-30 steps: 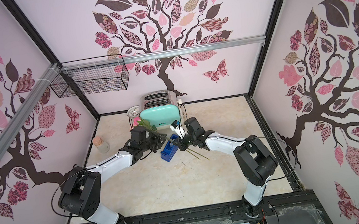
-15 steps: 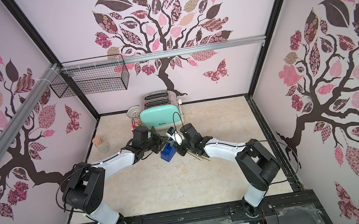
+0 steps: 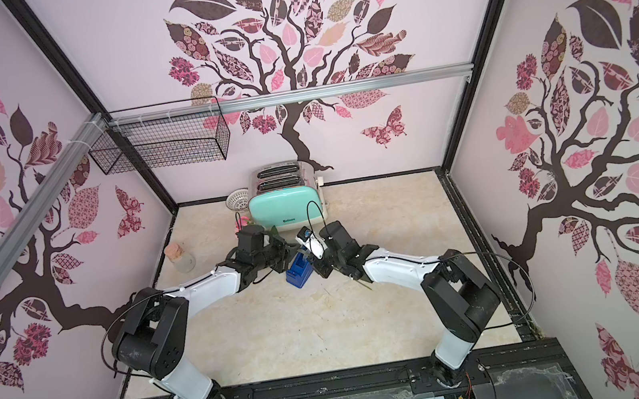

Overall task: Wrap bouquets with tape
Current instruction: Wrap the tape around the bouquet.

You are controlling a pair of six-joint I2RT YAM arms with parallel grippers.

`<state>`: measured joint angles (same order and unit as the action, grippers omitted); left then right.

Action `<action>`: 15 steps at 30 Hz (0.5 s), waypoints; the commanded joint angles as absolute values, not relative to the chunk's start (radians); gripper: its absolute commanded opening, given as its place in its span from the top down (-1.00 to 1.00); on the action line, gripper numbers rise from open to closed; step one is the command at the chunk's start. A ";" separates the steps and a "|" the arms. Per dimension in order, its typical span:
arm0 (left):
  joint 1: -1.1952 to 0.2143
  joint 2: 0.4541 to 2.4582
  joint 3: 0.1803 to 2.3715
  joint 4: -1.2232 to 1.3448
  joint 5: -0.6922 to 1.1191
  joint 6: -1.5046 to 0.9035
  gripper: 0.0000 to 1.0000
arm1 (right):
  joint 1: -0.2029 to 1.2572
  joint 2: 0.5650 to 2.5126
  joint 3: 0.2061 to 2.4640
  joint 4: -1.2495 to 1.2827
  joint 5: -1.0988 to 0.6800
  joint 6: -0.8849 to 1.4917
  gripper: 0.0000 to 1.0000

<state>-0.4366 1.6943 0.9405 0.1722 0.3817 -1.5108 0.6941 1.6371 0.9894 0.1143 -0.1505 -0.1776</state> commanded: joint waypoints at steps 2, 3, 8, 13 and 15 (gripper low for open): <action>-0.433 1.675 0.950 0.208 0.364 -1.457 1.00 | 0.683 1.588 0.998 0.078 -0.230 -0.031 -0.01; -0.433 1.672 0.948 0.210 0.358 -1.444 1.00 | 0.664 1.588 1.003 0.070 -0.283 0.019 -0.07; -0.431 1.670 0.927 0.259 0.349 -1.395 1.00 | 0.530 1.625 1.001 0.128 -0.608 0.329 -0.19; -0.431 1.675 0.892 0.341 0.342 -1.377 1.00 | 0.492 1.672 0.991 0.235 -0.805 0.521 -0.23; -0.431 1.676 0.886 0.352 0.342 -1.366 1.00 | 0.478 1.713 0.993 0.303 -0.886 0.624 -0.22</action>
<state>-0.4358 1.6913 0.9058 0.2741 0.3504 -1.4055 0.4755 1.6527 0.9894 0.2108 -0.6907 0.4259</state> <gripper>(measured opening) 0.059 0.611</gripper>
